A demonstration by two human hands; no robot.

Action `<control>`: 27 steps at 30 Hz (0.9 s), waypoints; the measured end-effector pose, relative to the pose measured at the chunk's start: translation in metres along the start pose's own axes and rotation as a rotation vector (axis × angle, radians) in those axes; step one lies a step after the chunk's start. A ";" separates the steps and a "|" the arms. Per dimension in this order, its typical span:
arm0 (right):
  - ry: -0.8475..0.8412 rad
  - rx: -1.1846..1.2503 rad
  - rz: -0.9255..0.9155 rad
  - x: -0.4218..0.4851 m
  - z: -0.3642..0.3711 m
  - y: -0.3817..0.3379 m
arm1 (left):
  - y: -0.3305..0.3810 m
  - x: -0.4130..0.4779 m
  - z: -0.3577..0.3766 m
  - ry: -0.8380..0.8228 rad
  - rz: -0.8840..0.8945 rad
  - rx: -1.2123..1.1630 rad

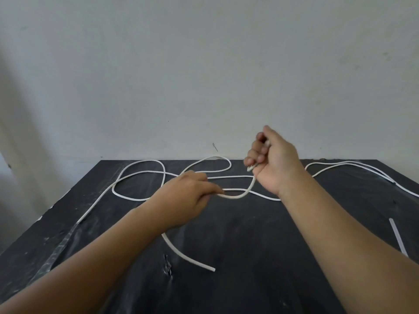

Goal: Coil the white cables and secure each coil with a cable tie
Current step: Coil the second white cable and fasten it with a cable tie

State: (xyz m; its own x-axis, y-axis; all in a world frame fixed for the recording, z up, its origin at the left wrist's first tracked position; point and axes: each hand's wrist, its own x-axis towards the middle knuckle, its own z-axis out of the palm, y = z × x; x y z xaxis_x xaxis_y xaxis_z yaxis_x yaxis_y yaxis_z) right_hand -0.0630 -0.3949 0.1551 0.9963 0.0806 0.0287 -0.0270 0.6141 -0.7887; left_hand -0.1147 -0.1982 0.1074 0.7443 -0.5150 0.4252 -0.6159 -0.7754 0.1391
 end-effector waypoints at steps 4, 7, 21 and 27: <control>-0.145 -0.483 0.107 -0.011 -0.006 0.026 | 0.013 0.007 -0.013 0.119 -0.012 -0.142; -0.291 -0.749 0.137 -0.025 -0.011 0.034 | 0.014 0.010 -0.023 0.130 -0.084 -0.200; -0.649 -0.117 0.637 -0.045 -0.015 0.044 | 0.015 0.013 -0.024 0.027 -0.441 -0.863; -0.615 -0.129 0.559 -0.045 -0.017 0.044 | 0.025 0.016 -0.027 0.039 -0.521 -1.096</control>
State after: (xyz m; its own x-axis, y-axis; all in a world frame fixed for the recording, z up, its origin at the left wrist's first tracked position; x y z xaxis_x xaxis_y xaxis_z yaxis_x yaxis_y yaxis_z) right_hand -0.1077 -0.3845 0.1087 0.6160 0.7829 -0.0869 -0.4565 0.2649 -0.8494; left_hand -0.1246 -0.2160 0.1418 0.9711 -0.2080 0.1169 -0.1510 -0.1564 0.9761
